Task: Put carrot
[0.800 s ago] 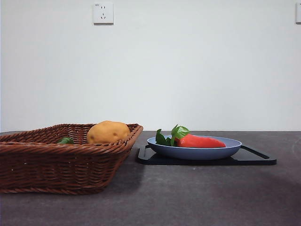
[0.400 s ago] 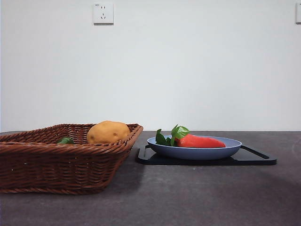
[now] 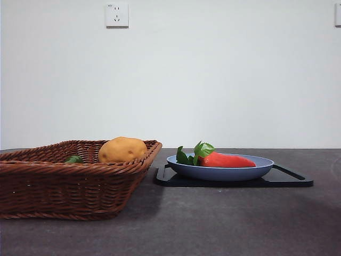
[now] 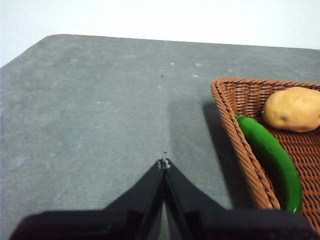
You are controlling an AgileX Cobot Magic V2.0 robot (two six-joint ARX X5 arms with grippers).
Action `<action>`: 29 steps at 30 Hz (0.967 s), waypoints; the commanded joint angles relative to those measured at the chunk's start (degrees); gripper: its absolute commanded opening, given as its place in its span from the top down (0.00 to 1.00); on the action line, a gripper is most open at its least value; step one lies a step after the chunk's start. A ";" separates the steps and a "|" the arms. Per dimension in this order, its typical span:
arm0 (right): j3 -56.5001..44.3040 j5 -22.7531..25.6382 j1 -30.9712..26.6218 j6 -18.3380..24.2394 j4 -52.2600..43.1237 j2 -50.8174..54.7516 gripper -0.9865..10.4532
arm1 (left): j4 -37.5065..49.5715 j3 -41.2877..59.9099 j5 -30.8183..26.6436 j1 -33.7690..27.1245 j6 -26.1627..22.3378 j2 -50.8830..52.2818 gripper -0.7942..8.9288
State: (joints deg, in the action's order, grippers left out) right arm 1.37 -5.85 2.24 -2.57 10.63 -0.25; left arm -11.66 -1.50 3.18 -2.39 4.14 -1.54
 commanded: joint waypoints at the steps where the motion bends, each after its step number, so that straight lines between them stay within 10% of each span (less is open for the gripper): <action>1: -0.68 0.04 0.07 -0.57 -0.26 0.13 0.91 | 0.09 0.44 0.09 0.07 0.35 0.17 0.91; 29: -0.68 0.02 0.07 -0.57 -0.26 0.13 0.91 | 0.09 0.44 0.09 0.07 0.35 0.17 0.91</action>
State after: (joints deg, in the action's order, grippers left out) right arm 1.37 -5.87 2.24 -2.57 10.63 -0.23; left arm -11.66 -1.50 3.18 -2.39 4.14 -1.54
